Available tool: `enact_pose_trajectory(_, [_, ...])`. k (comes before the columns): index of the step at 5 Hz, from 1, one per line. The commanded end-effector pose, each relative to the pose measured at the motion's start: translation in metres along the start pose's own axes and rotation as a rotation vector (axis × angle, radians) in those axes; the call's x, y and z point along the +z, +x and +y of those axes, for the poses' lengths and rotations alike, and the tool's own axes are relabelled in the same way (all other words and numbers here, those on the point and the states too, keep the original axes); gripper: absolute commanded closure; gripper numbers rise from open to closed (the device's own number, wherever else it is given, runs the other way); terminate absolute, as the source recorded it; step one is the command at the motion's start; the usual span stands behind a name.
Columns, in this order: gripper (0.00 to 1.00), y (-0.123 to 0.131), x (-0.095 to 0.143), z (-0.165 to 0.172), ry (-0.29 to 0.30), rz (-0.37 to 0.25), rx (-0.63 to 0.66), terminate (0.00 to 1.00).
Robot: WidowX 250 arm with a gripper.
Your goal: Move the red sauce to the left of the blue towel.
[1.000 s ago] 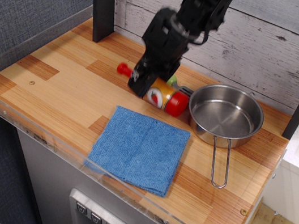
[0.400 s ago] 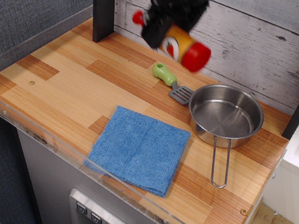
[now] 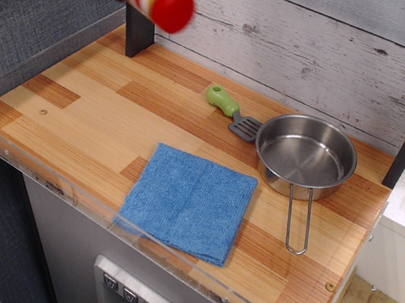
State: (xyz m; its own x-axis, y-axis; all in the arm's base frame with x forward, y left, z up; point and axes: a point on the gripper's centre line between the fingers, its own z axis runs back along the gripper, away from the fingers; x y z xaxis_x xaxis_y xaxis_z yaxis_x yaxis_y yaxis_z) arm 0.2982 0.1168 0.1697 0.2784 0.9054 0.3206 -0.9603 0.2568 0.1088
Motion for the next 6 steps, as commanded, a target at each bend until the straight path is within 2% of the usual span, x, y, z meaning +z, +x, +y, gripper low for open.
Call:
enact_pose_trajectory(1, [1.00, 0.037, -0.032, 0.025, -0.013, -0.047, -0.017, 0.00])
enact_pose_trajectory(4, [1.00, 0.021, -0.101, 0.027, 0.060, -0.096, -0.149, 0.00])
enact_pose_trajectory(6, [1.00, 0.017, -0.135, 0.023, 0.079, -0.082, -0.197, 0.00])
